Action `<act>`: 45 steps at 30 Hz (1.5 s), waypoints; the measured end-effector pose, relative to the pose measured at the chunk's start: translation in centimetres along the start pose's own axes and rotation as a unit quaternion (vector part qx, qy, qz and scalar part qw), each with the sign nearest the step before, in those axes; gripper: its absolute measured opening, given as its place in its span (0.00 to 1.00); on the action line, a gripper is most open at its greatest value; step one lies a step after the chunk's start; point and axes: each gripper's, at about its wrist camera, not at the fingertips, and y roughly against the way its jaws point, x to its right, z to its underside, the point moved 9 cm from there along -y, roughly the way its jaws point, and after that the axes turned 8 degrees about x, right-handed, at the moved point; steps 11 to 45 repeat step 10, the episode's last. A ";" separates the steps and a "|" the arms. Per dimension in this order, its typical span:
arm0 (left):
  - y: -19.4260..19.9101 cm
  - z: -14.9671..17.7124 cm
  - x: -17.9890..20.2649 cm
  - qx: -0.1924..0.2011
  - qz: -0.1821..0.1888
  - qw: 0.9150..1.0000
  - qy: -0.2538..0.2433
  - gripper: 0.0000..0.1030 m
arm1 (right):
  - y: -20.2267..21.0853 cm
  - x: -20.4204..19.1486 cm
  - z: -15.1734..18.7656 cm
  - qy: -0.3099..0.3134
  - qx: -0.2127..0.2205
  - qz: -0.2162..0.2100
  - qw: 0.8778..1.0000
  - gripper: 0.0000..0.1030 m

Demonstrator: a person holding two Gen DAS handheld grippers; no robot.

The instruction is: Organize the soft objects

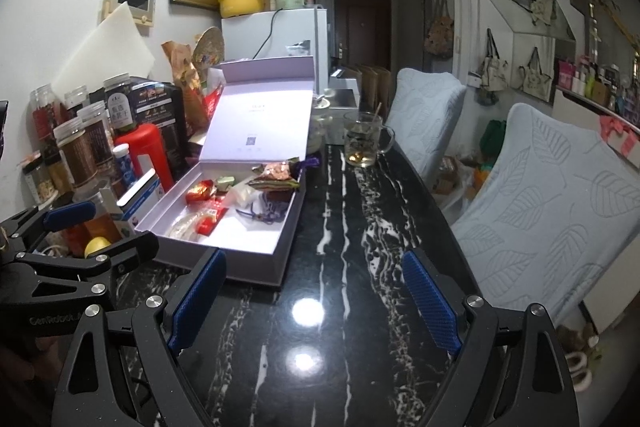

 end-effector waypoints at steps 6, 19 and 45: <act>-0.1 0.2 0.1 -0.001 -0.002 1.000 -0.004 0.98 | -0.1 0.1 0.1 -0.001 -0.001 0.000 1.000 0.88; -0.4 0.5 0.0 -0.010 0.003 1.000 0.000 0.98 | -0.2 0.2 0.4 -0.003 -0.004 0.001 1.000 0.88; -0.4 0.5 0.0 -0.010 0.003 1.000 0.000 0.98 | -0.2 0.2 0.4 -0.003 -0.004 0.001 1.000 0.88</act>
